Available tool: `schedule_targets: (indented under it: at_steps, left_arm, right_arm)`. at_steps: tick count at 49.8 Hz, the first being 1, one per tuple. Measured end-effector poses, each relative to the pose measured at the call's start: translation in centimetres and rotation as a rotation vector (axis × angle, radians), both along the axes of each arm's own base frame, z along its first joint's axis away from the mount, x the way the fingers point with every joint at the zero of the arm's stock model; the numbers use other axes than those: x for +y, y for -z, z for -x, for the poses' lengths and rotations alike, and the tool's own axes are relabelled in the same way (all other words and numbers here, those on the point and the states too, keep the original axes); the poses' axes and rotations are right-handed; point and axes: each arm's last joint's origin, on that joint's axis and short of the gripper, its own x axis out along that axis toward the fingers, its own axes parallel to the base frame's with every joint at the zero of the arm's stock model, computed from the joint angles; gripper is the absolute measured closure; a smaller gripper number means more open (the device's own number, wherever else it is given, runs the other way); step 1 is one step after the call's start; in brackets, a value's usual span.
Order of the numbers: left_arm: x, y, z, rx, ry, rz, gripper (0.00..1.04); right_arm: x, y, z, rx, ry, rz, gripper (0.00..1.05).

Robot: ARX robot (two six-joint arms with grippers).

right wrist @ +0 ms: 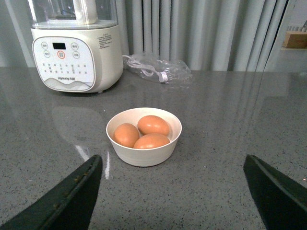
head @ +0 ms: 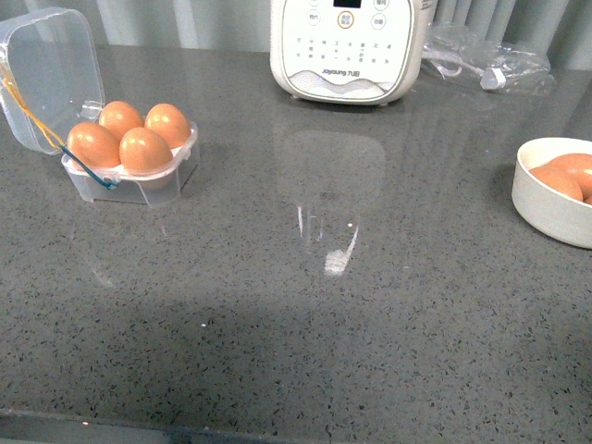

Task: Put egg into box

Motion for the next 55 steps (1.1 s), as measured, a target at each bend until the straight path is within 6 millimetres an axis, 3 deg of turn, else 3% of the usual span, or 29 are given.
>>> schedule_targets:
  at_steps: [4,17,22,26,34,43,55]
  left_arm:
    - [0.0,0.0,0.0,0.000,0.000,0.000,0.07]
    - [0.0,0.0,0.0,0.004,-0.004,0.001,0.07]
    - [0.0,0.0,-0.3,0.481,-0.158,-0.013,0.07]
    - [-0.1,-0.1,-0.5,0.621,-0.152,-0.025,0.07]
    - [0.0,-1.7,-1.3,0.571,-0.143,-0.007,0.07]
    - [0.5,-3.7,-3.4,0.484,-0.151,-0.003,0.07]
    - [1.1,-5.1,-8.8,0.423,-0.142,-0.060,0.07]
  right_arm:
    - [0.0,0.0,0.0,0.000,0.000,-0.001,0.05]
    - [0.0,0.0,0.0,0.000,0.000,-0.002,0.07]
    - [0.0,0.0,0.0,0.000,0.000,-0.001,0.07]
    - [0.0,0.0,0.0,0.000,-0.002,-0.001,0.07]
    - [0.0,0.0,0.0,0.000,0.000,-0.002,0.07]
    - [0.0,0.0,0.0,0.000,0.000,-0.002,0.07]
    - [0.0,0.0,0.0,0.000,0.000,-0.001,0.07]
